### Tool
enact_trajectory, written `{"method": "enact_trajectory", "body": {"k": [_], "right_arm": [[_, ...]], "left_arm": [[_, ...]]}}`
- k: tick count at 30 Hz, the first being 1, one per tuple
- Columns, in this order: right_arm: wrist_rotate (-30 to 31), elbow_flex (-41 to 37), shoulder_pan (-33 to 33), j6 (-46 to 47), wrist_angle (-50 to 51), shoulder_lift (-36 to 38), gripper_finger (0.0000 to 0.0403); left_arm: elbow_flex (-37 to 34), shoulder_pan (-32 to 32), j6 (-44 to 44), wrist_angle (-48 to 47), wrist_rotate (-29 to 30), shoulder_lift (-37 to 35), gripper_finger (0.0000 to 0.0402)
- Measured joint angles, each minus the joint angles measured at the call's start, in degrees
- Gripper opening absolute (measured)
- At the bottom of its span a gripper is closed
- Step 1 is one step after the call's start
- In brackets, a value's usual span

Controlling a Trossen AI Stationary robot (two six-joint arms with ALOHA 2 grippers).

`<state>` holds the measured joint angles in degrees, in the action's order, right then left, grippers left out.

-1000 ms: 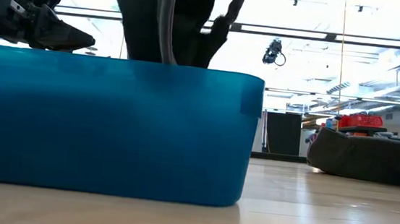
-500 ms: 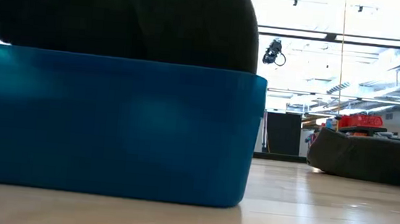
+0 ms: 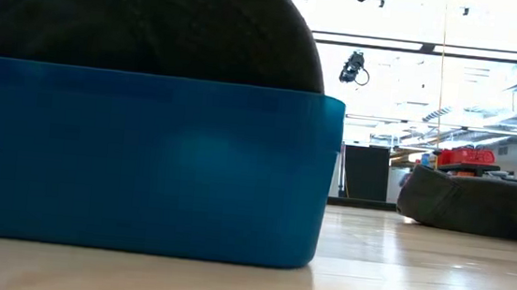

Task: Pick & Place hat
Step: Put the bottom black cap into the blue bin

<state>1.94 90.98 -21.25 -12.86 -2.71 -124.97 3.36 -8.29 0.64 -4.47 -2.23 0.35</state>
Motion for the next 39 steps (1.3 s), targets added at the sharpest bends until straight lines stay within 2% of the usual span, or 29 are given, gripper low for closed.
{"method": "enact_trajectory", "body": {"k": [6,19,24,30,34,39], "right_arm": [[0.15,0.0,0.12,-0.02,1.59,-0.02,0.0091],[2.27,0.02,-0.16,-0.29,1.26,0.57,0.021],[3.32,0.13,-0.16,-1.74,2.12,3.62,0.023],[3.51,0.2,0.76,-3.63,3.89,7.75,0.0233],[-1.69,0.26,2.12,-3.16,4.06,7.8,0.0233],[-14.04,0.22,3.47,-1.8,4.47,4.69,0.0227]], "left_arm": [[-0.01,-0.01,0.0,0.0,-0.01,0.0,0.0058],[0.0,0.0,0.0,0.0,-0.01,0.0,0.0058],[0.0,0.01,0.0,-0.01,0.01,-0.01,0.0058],[0.0,0.01,0.0,-0.02,-0.01,0.0,0.0058],[0.0,0.0,0.0,-0.02,-0.02,0.0,0.0058],[0.0,-0.01,0.0,-0.02,-0.01,-0.01,0.0058]]}}
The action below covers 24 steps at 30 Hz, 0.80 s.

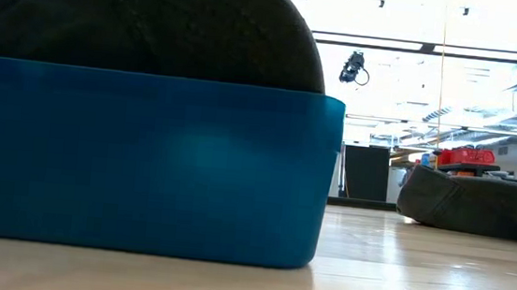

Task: Pick & Place hat
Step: Put the bottom black cap into the blue bin

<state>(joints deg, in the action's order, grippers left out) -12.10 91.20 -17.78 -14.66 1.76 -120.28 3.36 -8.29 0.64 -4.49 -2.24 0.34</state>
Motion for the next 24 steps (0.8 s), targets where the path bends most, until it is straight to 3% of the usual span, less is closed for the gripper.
{"method": "enact_trajectory", "body": {"k": [4,6,11,18,24], "right_arm": [[-9.35,-0.02,-0.53,2.48,-3.08,-0.47,0.0219],[-10.8,-0.02,-1.26,2.65,-6.06,-0.42,0.0215],[-10.57,0.0,-2.7,2.15,-9.89,-0.36,0.0208],[-3.91,0.01,-3.49,1.39,-11.08,-2.45,0.0198],[-3.32,0.02,-3.5,2.94,-12.17,-2.46,0.0176]], "left_arm": [[0.0,0.0,0.0,0.0,0.0,0.0,0.0058],[0.0,0.01,0.0,0.02,0.02,0.01,0.0058],[0.0,0.02,0.0,0.01,0.0,0.01,0.0058],[0.0,0.01,0.0,0.02,0.0,0.02,0.0058],[0.0,0.02,-0.01,0.07,0.0,0.0,0.0058]]}}
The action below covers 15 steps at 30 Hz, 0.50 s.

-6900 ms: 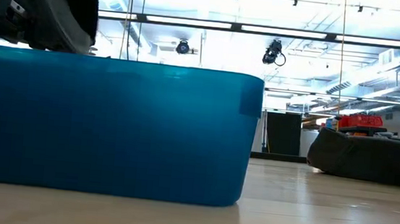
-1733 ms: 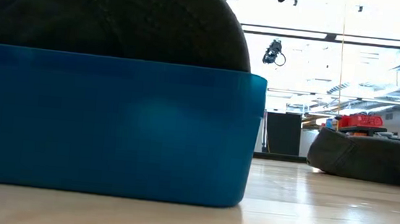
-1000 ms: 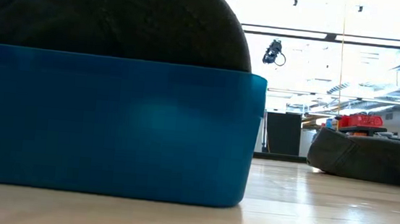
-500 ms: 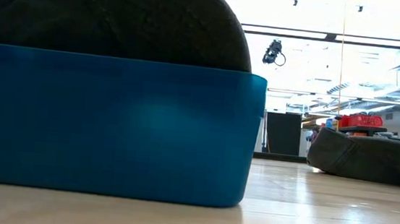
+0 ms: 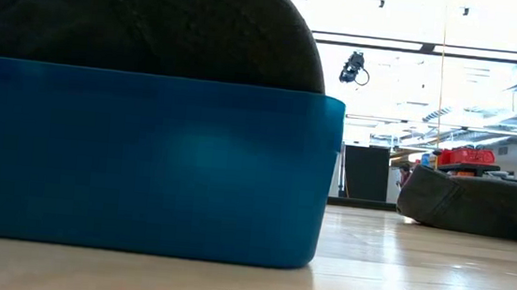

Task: Pick & Place hat
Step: Put the bottom black cap into the blue bin

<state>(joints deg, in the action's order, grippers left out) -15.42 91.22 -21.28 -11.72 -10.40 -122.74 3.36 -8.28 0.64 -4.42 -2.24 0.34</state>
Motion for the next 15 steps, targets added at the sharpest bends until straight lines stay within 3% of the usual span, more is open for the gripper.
{"method": "enact_trajectory", "body": {"k": [5,15], "right_arm": [[5.62,0.03,-0.17,-1.52,3.54,-1.54,0.0156],[9.42,0.17,4.73,-0.12,7.05,-7.82,0.0123]], "left_arm": [[0.0,0.01,0.01,-0.01,-0.01,0.02,0.0058],[0.02,0.0,0.01,0.04,-0.08,0.02,0.0058]]}}
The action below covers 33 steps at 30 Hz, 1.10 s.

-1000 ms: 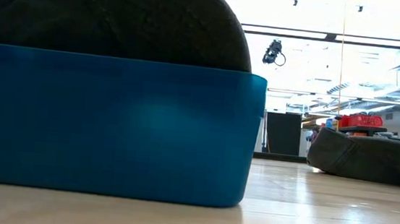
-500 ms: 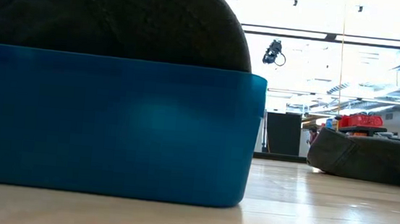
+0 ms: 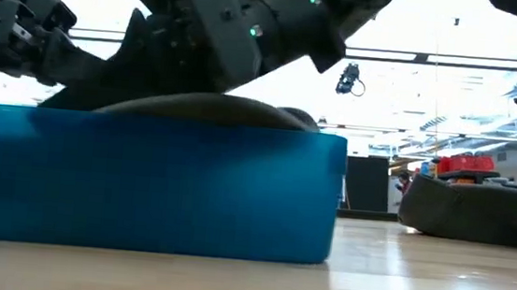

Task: Pick & Place hat
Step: Put the bottom black cap into the blue bin

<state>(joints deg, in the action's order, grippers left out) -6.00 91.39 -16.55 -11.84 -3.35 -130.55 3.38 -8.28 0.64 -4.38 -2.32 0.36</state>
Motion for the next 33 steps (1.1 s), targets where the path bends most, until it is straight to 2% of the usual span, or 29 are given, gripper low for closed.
{"method": "enact_trajectory", "body": {"k": [12,19,29,33], "right_arm": [[1.23,-0.17,2.51,-0.77,1.67,0.83,0.0071],[-8.06,-0.04,2.43,3.21,1.5,-1.56,0.0035],[-12.81,-0.37,0.95,3.36,-0.48,-0.86,0.0026],[-12.96,-0.37,-0.18,2.33,-1.05,-0.81,0.0027]], "left_arm": [[0.0,0.0,0.0,0.04,0.08,0.0,0.0058],[0.0,0.0,0.0,0.06,0.08,0.0,0.0058],[0.0,-0.01,0.0,0.06,0.1,0.0,0.0058],[0.0,-0.01,0.0,0.04,0.08,0.0,0.0058]]}}
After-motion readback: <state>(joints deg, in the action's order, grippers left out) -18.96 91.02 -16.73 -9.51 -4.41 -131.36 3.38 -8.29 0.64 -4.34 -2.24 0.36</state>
